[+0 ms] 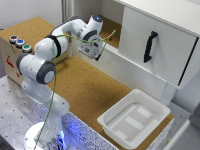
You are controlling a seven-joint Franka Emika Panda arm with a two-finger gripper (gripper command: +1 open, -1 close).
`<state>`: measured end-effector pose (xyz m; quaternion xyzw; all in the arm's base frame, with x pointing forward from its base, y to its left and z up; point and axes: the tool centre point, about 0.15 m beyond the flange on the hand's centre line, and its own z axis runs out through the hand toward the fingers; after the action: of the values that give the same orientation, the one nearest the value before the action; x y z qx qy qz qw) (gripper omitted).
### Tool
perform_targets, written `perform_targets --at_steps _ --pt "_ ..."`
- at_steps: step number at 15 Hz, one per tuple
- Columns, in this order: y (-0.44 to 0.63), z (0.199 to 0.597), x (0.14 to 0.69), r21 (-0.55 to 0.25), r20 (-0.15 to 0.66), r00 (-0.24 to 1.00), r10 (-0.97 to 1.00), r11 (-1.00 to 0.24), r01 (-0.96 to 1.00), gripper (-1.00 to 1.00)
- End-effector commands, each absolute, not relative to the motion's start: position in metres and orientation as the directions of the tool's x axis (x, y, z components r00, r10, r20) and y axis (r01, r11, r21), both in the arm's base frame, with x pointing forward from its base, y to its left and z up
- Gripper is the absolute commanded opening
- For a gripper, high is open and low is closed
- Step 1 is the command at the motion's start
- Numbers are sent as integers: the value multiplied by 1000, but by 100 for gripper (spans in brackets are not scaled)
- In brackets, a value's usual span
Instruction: Pull the drawer
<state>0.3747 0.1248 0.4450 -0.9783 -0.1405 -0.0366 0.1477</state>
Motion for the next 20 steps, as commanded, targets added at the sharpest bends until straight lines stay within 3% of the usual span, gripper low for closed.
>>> perform_targets --at_steps 1,7,20 --pt "193 438 357 -241 139 968 207 -941 236 100" --pt "265 403 334 -250 13 992 128 -960 127 100" --pt "347 322 332 -325 -12 962 273 -911 254 100"
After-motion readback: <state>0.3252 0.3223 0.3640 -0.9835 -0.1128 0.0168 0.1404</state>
